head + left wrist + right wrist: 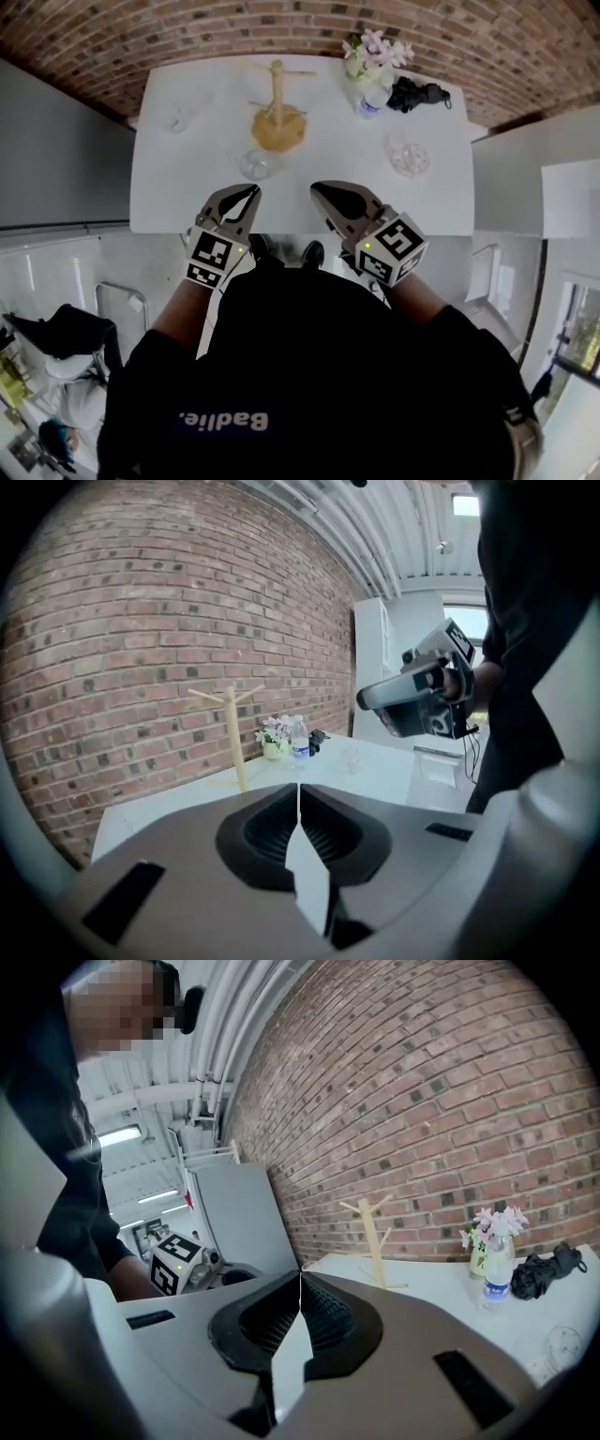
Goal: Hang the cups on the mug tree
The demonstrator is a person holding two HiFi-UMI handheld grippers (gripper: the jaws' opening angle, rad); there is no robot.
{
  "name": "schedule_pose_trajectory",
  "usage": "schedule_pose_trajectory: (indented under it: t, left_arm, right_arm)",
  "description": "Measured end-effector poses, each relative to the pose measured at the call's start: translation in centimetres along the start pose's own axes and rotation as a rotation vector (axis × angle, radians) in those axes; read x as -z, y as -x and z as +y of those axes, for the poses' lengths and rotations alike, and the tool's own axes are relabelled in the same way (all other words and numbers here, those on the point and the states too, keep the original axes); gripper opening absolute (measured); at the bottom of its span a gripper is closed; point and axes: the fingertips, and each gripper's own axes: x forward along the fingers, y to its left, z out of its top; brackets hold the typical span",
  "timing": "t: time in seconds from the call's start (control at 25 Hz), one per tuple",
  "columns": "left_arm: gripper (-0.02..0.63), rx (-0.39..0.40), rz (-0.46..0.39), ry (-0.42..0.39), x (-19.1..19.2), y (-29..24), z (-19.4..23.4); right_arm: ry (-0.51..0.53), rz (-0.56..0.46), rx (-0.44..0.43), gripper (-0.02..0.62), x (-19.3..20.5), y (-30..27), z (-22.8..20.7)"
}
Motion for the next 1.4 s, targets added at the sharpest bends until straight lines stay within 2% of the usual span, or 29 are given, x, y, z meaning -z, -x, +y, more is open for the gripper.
schedule_pose_trajectory:
  t: [0.28,0.44,0.56,0.72,1.12,1.4]
  left_arm:
    - [0.055,0.142,0.195,-0.235,5.7,-3.1,1.0]
    - [0.069,0.213,0.312,-0.424,8.7,-4.3,1.3]
    - [0.074,0.264,0.379,-0.557,10.3,-5.1,1.5]
    - [0.078,0.318,0.448,-0.691,12.0,-6.4,1.7]
    - [0.084,0.351,0.616,-0.904,15.5,-8.9,2.5]
    - [0.081,0.435,0.737,-1.036,17.7,-9.8,2.5]
  right_arm:
    - [-0.028,0.000,0.091,0.029,0.6,-0.7,-0.8]
    - [-0.032,-0.009,0.139,0.029,1.0,-0.6,-1.0]
    - [-0.052,-0.007,0.184,0.029,1.4,-0.4,-1.1]
    - [-0.069,-0.023,0.227,0.029,1.6,-0.2,-1.2]
    - [-0.082,-0.038,0.335,0.029,2.0,0.5,-1.0]
    - [-0.095,-0.038,0.395,0.029,2.6,1.4,-1.0]
